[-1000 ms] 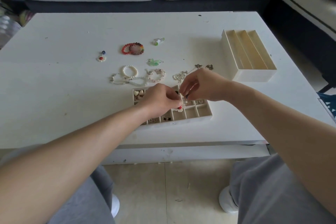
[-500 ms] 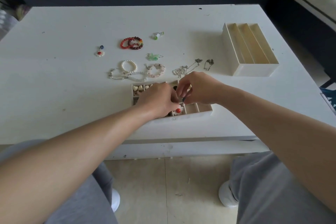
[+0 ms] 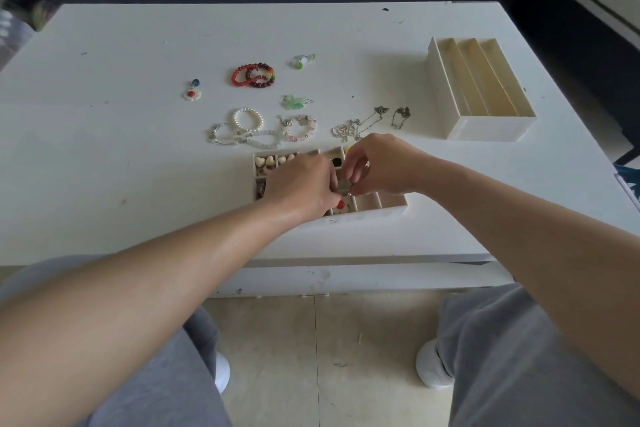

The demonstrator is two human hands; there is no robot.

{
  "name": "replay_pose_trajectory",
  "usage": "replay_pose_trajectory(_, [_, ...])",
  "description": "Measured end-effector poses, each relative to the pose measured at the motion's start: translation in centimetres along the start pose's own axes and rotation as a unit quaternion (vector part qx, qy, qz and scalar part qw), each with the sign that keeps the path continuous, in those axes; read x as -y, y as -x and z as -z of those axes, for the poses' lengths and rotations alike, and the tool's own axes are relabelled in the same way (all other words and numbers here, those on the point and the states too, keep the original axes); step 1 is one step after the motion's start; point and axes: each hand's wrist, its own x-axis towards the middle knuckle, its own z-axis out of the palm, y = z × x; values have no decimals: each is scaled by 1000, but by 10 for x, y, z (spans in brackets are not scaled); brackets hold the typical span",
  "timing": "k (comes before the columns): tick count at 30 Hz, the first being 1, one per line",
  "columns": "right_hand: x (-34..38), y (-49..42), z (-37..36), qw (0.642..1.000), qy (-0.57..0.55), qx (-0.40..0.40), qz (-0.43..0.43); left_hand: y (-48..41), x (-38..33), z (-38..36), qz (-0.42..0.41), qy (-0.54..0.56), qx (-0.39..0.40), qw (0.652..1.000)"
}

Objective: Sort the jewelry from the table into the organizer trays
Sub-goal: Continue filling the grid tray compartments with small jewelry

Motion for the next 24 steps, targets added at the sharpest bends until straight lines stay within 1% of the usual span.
replay_pose_trajectory(3, [2,1,4,1000,-10,-21,12,-4,0,7,6,15,6,1000])
replay_pose_trajectory(6, [2,-3,7,998,-9,-60,7,-11,6,20,18,35,-13,999])
replay_pose_trajectory(9, [3,-10,9,997,-15,-82,1,-20,16,33,40,47,-28,998])
replay_pose_trajectory(13, [13,-23,10,995,-21,-93,8,-31,32,46,70,53,-22,996])
replay_pose_trajectory(17, [29,-43,7,993,-51,-101,19,-45,55,61,110,52,-39,992])
replay_pose_trajectory(20, [42,-62,2,991,-75,-108,24,-55,77,69,139,43,-34,989])
replay_pose_trajectory(24, [53,-90,-7,989,-98,-106,20,-68,106,73,159,67,-36,984])
